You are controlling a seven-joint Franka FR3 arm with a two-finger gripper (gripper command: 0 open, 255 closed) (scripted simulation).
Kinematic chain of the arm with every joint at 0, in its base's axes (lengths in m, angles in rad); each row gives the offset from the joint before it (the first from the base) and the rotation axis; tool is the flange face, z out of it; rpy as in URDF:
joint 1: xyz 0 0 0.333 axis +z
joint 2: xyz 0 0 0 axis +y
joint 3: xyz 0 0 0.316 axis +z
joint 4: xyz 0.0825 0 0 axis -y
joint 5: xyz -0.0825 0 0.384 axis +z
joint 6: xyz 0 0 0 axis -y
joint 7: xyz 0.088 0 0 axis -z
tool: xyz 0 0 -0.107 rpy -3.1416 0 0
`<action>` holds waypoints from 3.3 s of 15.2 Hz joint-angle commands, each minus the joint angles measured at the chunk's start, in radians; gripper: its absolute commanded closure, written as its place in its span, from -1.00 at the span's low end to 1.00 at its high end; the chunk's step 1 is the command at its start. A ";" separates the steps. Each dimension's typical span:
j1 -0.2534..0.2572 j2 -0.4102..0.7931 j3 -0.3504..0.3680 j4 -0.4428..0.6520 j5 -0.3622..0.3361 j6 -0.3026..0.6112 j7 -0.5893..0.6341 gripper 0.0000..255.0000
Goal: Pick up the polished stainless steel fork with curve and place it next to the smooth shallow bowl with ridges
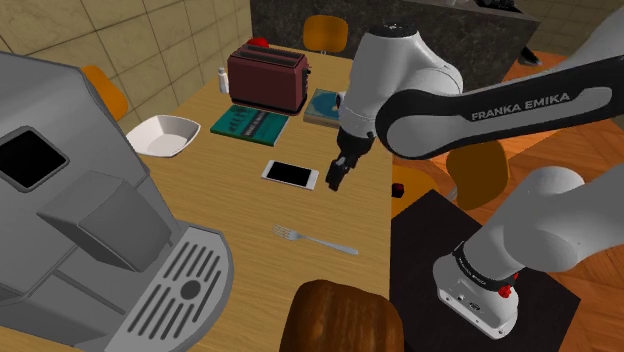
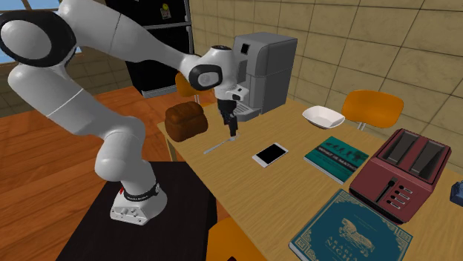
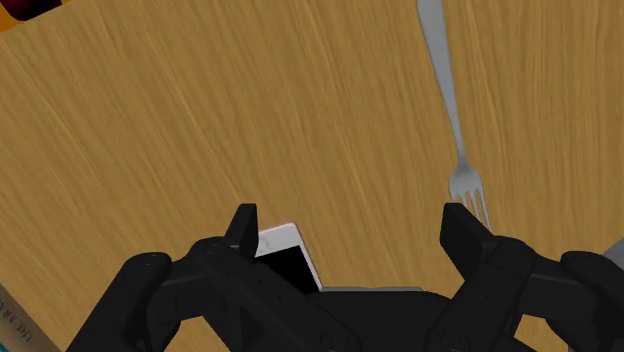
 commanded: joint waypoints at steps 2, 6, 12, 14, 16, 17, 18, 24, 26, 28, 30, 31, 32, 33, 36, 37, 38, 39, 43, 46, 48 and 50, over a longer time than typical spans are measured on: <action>0.014 0.093 0.050 -0.004 0.007 0.102 0.032 -1.00; 0.019 0.233 0.121 0.020 -0.017 0.222 0.092 -1.00; 0.012 0.474 0.214 0.090 -0.166 0.379 0.248 -1.00; 0.013 0.499 0.213 0.093 -0.191 0.398 0.268 -1.00; 0.012 0.532 0.209 0.092 -0.229 0.426 0.294 -1.00; 0.012 0.548 0.207 0.092 -0.249 0.439 0.309 -1.00; 0.013 0.565 0.203 0.092 -0.270 0.453 0.324 -1.00; 0.020 0.609 0.187 0.094 -0.326 0.485 0.364 -1.00; 0.020 0.609 0.187 0.094 -0.326 0.485 0.365 -1.00; 0.019 0.608 0.187 0.094 -0.326 0.485 0.364 -1.00; 0.019 0.608 0.187 0.094 -0.326 0.485 0.364 1.00; 0.019 0.608 0.187 0.094 -0.326 0.485 0.364 1.00; 0.019 0.607 0.188 0.094 -0.324 0.483 0.362 1.00; 0.019 0.603 0.189 0.093 -0.320 0.483 0.360 1.00; 0.019 0.597 0.191 0.083 -0.315 0.487 0.359 1.00; 0.021 0.597 0.193 0.086 -0.315 0.484 0.363 1.00; 0.020 0.609 0.187 0.094 -0.326 0.485 0.364 1.00; 0.017 0.593 0.193 0.094 -0.305 0.472 0.349 1.00; 0.010 0.530 0.211 0.098 -0.226 0.418 0.292 1.00; 0.010 0.485 0.216 0.104 -0.176 0.375 0.255 1.00; 0.012 0.457 0.216 0.110 -0.148 0.346 0.234 1.00; 0.016 0.430 0.215 0.117 -0.123 0.316 0.216 1.00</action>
